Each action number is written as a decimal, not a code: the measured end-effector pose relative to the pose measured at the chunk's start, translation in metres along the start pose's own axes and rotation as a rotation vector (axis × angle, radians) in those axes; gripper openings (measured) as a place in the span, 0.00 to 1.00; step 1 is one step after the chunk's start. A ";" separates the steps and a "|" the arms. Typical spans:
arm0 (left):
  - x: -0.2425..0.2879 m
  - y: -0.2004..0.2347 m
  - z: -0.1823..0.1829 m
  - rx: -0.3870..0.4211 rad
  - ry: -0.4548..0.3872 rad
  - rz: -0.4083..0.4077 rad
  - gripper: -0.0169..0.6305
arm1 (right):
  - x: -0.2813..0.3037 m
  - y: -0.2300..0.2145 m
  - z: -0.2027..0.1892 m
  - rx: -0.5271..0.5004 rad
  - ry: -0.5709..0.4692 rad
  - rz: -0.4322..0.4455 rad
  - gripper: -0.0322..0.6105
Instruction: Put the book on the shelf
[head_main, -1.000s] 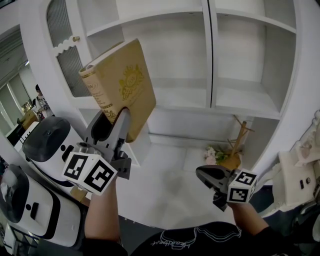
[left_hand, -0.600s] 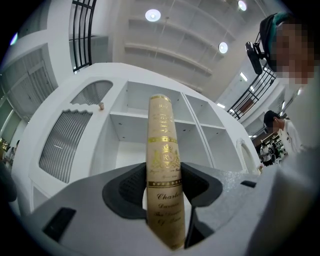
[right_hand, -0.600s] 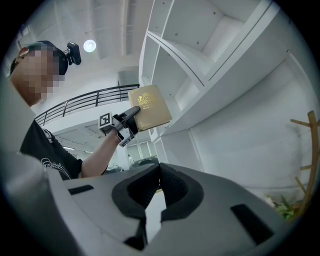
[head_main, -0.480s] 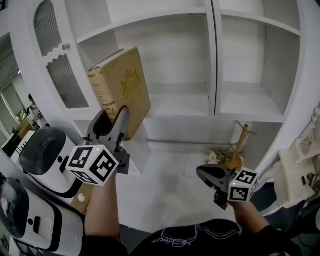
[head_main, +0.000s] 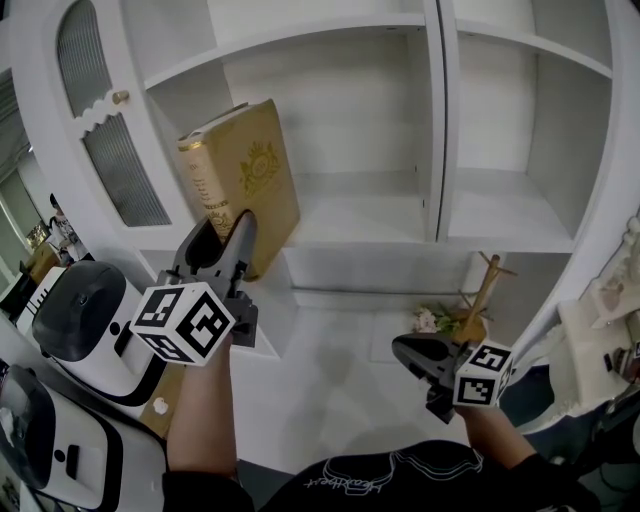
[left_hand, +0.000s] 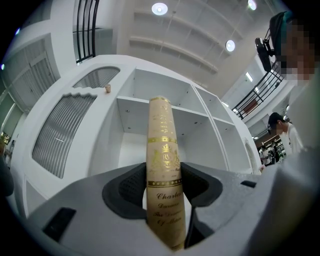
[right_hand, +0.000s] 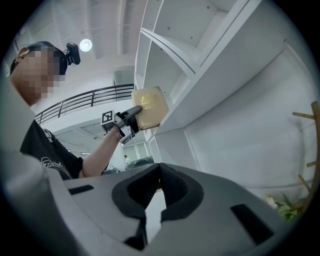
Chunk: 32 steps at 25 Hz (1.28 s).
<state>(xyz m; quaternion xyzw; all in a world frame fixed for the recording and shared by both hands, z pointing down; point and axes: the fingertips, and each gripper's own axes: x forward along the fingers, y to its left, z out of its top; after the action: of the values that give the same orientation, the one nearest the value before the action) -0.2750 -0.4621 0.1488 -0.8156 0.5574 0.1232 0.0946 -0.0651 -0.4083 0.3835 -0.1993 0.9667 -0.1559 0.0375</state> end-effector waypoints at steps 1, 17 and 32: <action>0.002 0.001 -0.001 -0.002 0.001 0.000 0.33 | 0.001 -0.001 0.000 0.001 -0.001 -0.001 0.06; 0.040 0.012 -0.017 -0.011 0.042 0.022 0.33 | 0.005 -0.014 -0.001 0.015 -0.019 -0.029 0.06; 0.077 0.024 -0.031 -0.010 0.105 0.052 0.34 | -0.001 -0.010 0.003 0.005 -0.034 -0.053 0.06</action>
<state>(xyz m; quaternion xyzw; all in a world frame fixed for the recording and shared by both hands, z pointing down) -0.2674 -0.5480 0.1541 -0.8066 0.5821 0.0854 0.0578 -0.0602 -0.4172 0.3842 -0.2273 0.9599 -0.1559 0.0502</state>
